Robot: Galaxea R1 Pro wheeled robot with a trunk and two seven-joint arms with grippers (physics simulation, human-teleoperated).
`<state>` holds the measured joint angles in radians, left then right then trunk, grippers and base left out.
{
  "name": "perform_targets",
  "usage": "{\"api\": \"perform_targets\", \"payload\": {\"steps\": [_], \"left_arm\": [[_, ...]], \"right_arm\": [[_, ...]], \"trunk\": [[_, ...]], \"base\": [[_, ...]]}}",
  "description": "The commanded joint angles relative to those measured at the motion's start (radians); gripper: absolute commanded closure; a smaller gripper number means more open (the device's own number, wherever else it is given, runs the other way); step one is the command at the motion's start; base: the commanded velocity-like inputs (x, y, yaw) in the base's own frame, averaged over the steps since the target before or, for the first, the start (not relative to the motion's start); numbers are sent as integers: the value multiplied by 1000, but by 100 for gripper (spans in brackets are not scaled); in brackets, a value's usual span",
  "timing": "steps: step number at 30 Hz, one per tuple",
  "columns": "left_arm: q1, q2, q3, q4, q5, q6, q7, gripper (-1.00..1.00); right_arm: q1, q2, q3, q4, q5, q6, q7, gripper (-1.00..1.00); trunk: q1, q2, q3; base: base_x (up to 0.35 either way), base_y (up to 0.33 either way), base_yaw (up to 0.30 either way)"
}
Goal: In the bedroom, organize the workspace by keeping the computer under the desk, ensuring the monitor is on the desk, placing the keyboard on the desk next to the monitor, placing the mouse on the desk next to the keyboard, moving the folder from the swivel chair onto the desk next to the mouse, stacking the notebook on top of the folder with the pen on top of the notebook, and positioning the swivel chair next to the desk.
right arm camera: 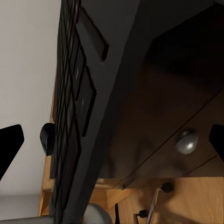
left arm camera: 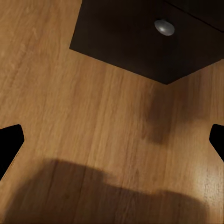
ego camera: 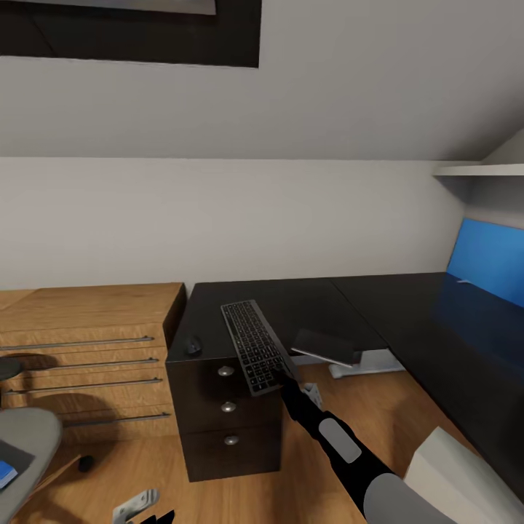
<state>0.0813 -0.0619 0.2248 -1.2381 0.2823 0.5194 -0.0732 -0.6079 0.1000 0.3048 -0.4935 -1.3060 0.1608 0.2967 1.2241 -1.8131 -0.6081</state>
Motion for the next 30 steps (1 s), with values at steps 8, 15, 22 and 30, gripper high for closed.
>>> {"api": "perform_targets", "payload": {"steps": [8, 15, 22, 30], "left_arm": [[0, -1, 7, -1, 3, 9, -4, -100], [0, -1, 7, -1, 3, 7, -3, -100], [0, -1, 7, -1, 3, 8, -2, -100], [0, -1, 7, -1, 3, 8, -2, -100]], "right_arm": [[-1, 0, 2, 0, -8, 2, 2, -100], [-1, 0, 2, 0, -7, 2, 2, -100], [-1, 0, 2, -2, -7, 2, 2, 100], [-1, 0, 2, -2, -7, 2, 3, 100]], "trunk": [[0, 0, -1], [0, 0, -1], [0, 0, -1], [0, 0, -1]], "base": [[0, 27, 0], [113, 49, 0], [51, 14, 0], [1, 0, 0]]}}
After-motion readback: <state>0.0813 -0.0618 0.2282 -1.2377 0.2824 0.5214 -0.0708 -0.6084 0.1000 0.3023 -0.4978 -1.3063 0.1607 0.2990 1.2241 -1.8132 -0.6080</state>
